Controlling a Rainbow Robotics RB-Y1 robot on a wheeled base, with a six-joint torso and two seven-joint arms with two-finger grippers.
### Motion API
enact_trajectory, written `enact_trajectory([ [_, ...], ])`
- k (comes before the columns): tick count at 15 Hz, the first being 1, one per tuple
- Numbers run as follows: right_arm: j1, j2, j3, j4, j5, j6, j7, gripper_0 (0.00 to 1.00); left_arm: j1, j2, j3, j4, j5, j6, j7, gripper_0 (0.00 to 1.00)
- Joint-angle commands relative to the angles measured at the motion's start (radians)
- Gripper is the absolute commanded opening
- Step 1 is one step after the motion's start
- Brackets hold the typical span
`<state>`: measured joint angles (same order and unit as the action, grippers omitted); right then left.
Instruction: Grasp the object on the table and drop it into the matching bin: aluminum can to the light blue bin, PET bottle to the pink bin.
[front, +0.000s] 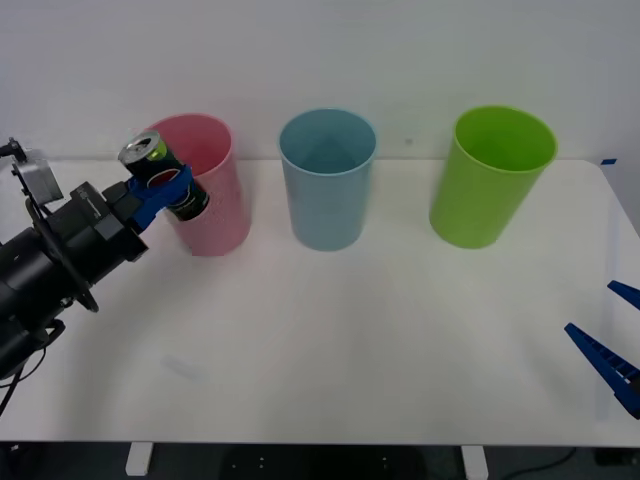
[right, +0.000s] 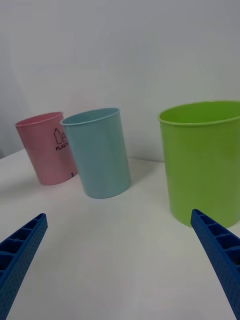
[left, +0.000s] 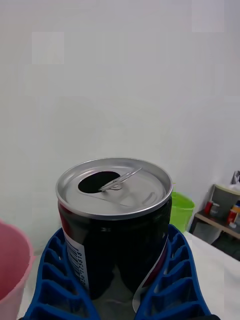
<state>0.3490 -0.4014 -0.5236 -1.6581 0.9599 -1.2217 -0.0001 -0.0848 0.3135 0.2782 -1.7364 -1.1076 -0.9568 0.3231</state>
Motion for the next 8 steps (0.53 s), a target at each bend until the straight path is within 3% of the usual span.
enact_trajectory([
  [1,0.000,0.000,0.000,0.000,0.000,0.000,0.000,1.00,-0.027,0.015,-0.067,-0.071,-0.051,0.131,0.100,0.00],
  [8,0.000,0.000,0.000,0.000,0.000,0.000,0.000,1.00,-0.194,0.015,-0.174,-0.029,-0.210,0.294,0.257,0.00],
])
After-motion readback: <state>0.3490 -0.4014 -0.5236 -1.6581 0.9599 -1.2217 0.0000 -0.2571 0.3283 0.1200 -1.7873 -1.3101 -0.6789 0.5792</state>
